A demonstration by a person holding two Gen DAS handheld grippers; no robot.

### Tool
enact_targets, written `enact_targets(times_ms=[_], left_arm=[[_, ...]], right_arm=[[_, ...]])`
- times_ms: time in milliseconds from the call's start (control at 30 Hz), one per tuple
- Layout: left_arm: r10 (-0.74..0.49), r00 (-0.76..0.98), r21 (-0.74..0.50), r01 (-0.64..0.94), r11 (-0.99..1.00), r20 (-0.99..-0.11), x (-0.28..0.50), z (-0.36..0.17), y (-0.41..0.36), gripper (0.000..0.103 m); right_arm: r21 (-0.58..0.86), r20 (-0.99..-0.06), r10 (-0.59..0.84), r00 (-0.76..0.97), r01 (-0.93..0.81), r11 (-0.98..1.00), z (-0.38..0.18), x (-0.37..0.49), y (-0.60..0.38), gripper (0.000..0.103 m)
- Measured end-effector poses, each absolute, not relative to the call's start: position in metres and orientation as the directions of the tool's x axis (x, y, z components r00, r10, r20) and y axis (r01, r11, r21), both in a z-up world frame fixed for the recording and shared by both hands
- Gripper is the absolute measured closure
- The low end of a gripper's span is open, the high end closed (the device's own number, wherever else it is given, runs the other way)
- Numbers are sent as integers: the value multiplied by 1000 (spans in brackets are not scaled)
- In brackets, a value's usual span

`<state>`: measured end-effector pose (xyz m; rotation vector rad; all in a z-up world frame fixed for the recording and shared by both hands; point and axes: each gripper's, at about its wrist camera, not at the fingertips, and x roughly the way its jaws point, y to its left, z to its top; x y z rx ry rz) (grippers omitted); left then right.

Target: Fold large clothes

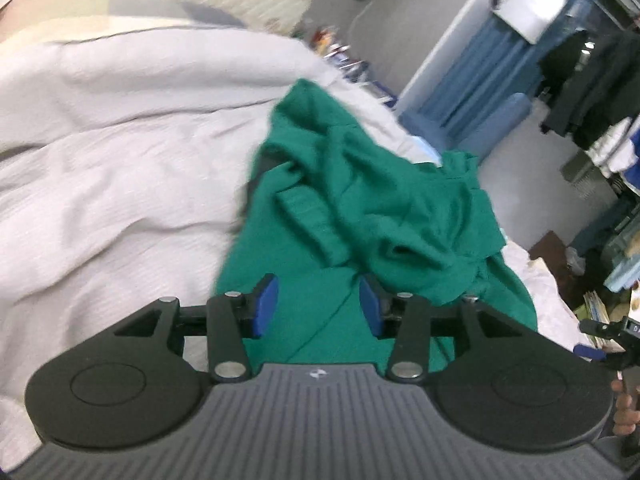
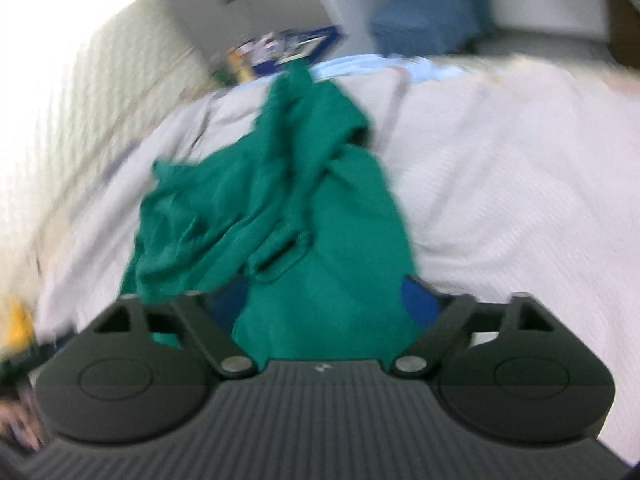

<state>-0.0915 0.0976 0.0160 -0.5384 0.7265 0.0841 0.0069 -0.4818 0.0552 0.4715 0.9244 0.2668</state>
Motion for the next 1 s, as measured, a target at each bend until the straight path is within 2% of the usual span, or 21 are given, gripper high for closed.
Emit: enact_targets(times_ms=[67, 167, 233, 433, 533, 667, 767, 933, 1000], left_arm=[[-89, 719, -436, -314, 844, -690, -100, 14, 109, 45], [-93, 675, -464, -395, 793, -732, -104, 1, 125, 45], [-115, 643, -480, -429, 765, -757, -100, -9, 131, 45], [-106, 544, -427, -508, 748, -833, -84, -34, 131, 45], [-114, 521, -426, -531, 733, -846, -79, -42, 132, 44], [-156, 509, -453, -534, 714, -846, -72, -50, 132, 38], [-244, 506, -511, -495, 703, -827, -70, -55, 128, 36], [-287, 506, -530, -442, 724, -813, -68, -57, 114, 32], [-317, 519, -557, -410, 722, -793, -70, -54, 112, 31]], right_arm=[[582, -702, 450, 552, 80, 809, 38, 18, -499, 15], [642, -717, 492, 493, 193, 742, 8, 30, -512, 15], [651, -725, 499, 474, 238, 720, -6, 35, -516, 15], [649, -741, 484, 465, 311, 695, -23, 40, -519, 15], [629, -761, 488, 428, 299, 718, -29, 45, -518, 15], [638, -747, 529, 403, 210, 741, -28, 56, -501, 15], [598, -771, 512, 378, 153, 787, -28, 57, -486, 15], [537, -822, 483, 303, 127, 834, -38, 55, -470, 15], [566, -806, 515, 291, 122, 816, -37, 55, -470, 13]])
